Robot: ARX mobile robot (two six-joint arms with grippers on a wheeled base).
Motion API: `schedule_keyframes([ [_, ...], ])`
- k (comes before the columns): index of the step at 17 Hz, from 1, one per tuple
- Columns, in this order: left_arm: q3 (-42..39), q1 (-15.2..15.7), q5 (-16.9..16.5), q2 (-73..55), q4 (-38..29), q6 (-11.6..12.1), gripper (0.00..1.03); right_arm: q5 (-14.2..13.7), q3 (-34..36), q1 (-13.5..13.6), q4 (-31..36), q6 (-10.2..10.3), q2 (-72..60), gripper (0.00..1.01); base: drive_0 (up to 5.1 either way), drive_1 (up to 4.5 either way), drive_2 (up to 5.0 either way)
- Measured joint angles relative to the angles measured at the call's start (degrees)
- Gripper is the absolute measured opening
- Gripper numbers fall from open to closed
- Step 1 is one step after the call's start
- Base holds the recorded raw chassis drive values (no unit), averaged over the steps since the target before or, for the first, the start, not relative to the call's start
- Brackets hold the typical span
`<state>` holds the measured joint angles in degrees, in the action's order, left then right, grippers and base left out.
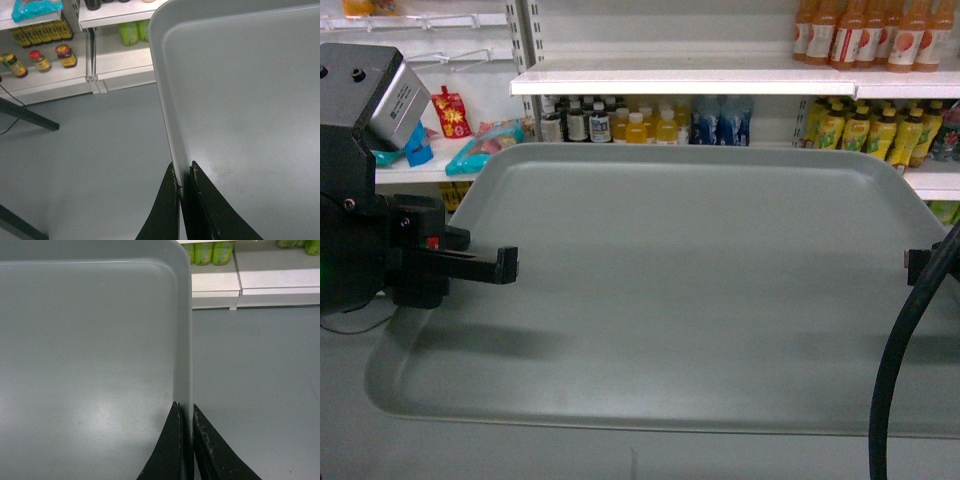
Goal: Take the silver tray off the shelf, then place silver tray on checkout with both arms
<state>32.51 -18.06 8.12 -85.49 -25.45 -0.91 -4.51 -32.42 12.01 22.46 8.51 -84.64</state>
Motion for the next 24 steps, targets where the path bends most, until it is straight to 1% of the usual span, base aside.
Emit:
schedule_keyframes([
  [17, 0.0, -0.1, 0.0, 0.0, 0.1, 0.1, 0.03, 0.0, 0.0, 0.0, -0.3, 0.0, 0.0, 0.03, 0.0, -4.13, 4.2],
  [24, 0.0, -0.1, 0.0, 0.2, 0.0, 0.1, 0.03, -0.1, 0.0, 0.0, -0.1, 0.0, 0.3, 0.03, 0.0, 0.0, 0.0],
])
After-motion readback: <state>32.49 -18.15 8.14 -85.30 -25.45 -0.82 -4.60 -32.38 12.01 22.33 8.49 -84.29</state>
